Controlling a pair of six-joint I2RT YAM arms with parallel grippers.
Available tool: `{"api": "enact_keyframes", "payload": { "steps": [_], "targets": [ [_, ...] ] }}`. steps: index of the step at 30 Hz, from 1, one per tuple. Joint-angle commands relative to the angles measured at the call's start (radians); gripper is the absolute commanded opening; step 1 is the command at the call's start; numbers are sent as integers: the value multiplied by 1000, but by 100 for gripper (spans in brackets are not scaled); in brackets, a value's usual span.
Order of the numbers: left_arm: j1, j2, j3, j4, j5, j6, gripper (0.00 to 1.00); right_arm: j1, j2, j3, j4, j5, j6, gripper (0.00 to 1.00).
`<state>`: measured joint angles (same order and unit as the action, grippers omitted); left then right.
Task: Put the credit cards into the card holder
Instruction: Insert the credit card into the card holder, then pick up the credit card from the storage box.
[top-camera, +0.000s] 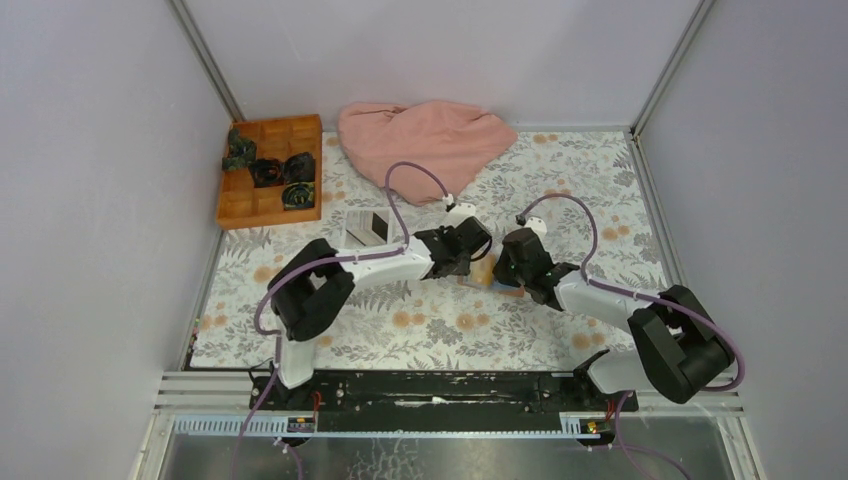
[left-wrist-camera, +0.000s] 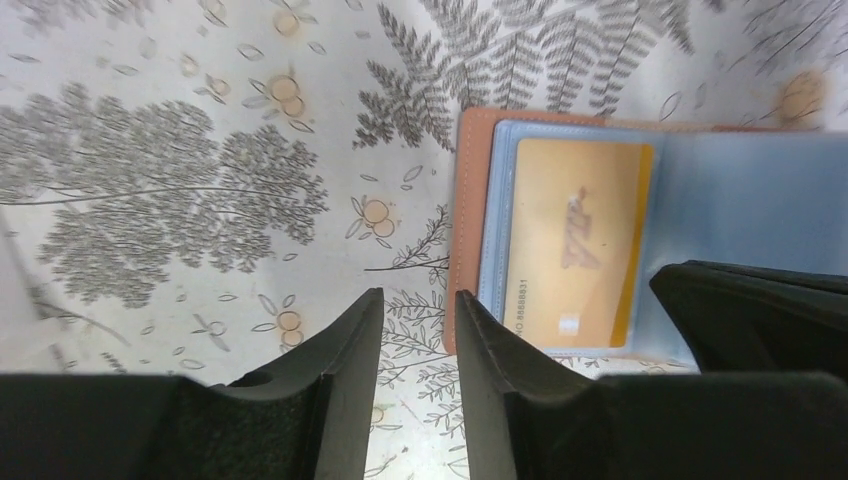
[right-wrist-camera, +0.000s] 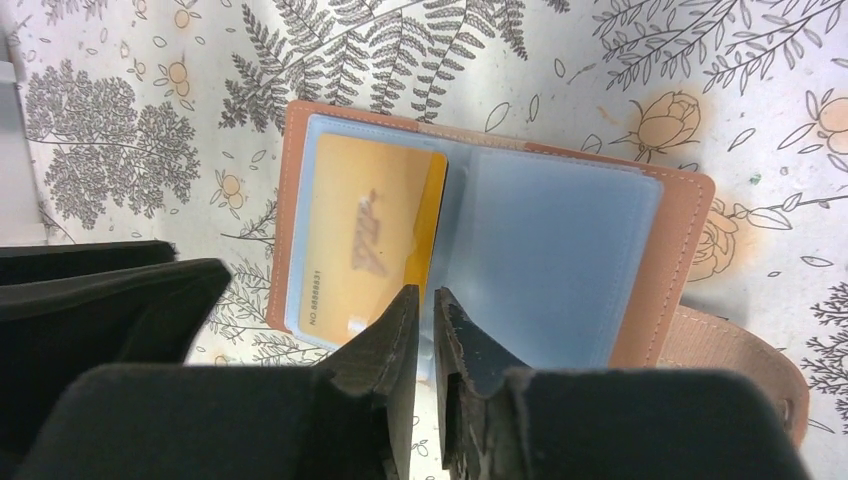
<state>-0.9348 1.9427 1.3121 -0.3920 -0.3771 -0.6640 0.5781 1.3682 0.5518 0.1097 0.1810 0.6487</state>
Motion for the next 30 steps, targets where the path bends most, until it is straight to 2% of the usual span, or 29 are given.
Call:
{"api": "enact_keyframes", "payload": {
  "steps": [1,4,9,17,19,24,30],
  "targets": [
    [-3,-117,16,-23,-107,-4,41,13,-42,20,-4,47,-16,20],
    [-3,-169,10,-43,-164,-2,44,13,-47,14,3,43,-18,25],
    [19,-246,15,-125,-284,-9,55,13,-67,0,14,40,-24,33],
    [178,-296,48,-256,-295,-9,63,12,-117,-25,35,24,-32,44],
    [210,-293,64,-276,-308,-2,72,13,-125,-31,43,16,-34,44],
    [279,-246,119,-329,-320,17,76,13,-154,-46,51,3,-38,45],
    [340,-186,115,-355,-321,28,77,14,-193,-59,53,-1,-45,45]
  ]
}}
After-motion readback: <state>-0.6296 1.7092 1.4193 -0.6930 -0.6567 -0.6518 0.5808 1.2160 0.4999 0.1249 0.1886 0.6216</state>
